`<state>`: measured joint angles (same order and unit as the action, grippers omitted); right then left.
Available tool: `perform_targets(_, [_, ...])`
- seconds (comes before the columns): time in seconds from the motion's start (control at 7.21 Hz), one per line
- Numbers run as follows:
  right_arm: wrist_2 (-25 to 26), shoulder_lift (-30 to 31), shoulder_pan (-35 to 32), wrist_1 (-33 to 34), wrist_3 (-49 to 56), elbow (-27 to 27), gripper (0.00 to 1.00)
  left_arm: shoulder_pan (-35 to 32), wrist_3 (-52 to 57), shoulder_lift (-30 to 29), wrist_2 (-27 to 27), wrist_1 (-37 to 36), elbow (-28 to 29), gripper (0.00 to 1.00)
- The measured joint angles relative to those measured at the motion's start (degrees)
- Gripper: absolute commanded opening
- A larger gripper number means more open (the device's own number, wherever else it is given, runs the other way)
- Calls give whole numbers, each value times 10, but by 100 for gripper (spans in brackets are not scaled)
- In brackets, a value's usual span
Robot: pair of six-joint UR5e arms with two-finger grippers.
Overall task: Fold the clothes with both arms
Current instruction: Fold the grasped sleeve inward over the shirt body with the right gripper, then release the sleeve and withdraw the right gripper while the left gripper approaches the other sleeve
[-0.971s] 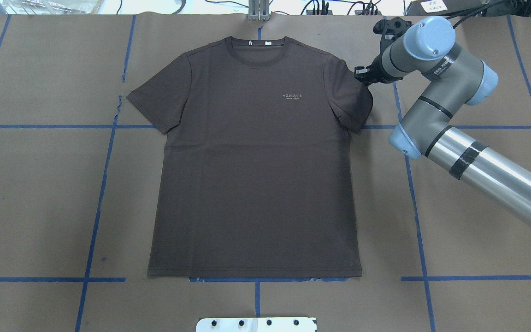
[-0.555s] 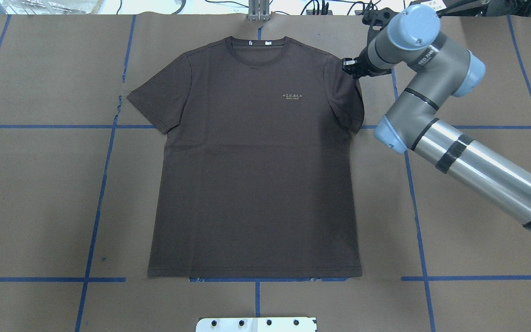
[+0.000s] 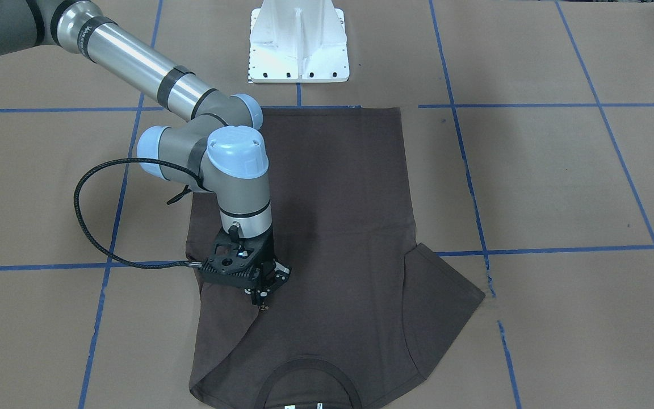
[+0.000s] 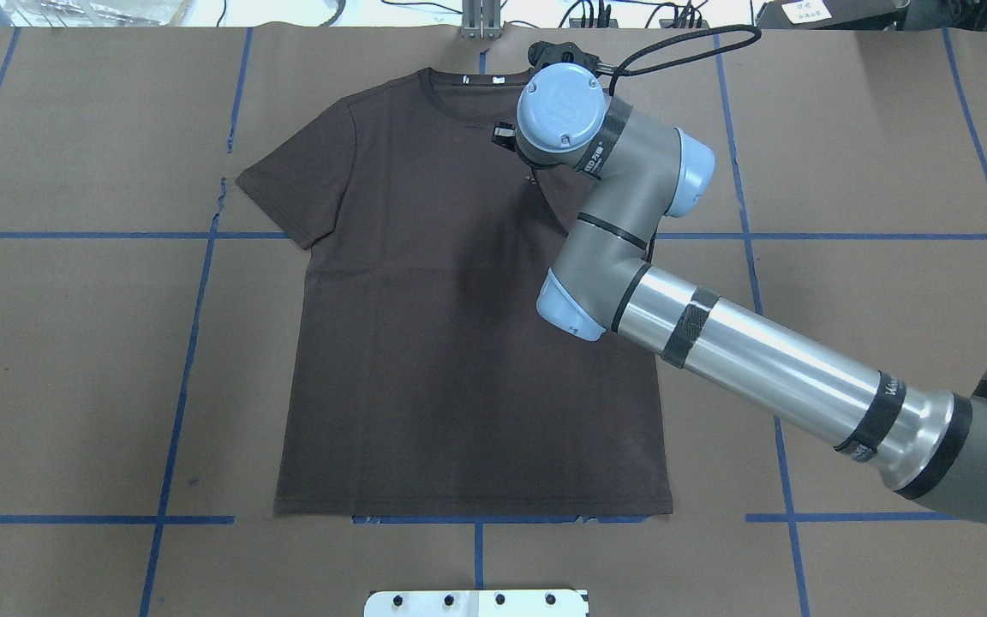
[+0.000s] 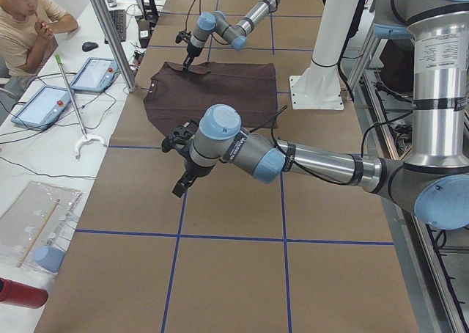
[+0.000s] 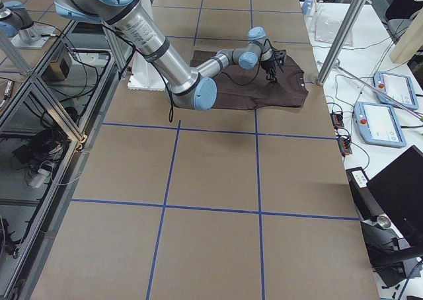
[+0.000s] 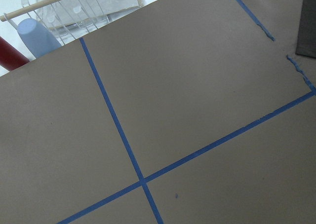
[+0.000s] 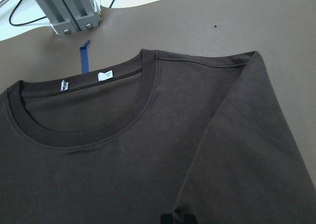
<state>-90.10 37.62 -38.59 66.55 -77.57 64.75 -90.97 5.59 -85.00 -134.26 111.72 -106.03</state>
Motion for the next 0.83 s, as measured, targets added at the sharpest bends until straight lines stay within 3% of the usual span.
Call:
perform_targets(0.28, [-28,4,-18,4,51,15,100,1,-3,-18,2,74,12,100])
perform_targets(0.55, [-152,40,-94,42,158,64,100,15,-61,-81,0,121,66,100])
perform_targets(0.83, [-266,116,-191,89,302,142,100,78,-117,-142,2,133,98,100])
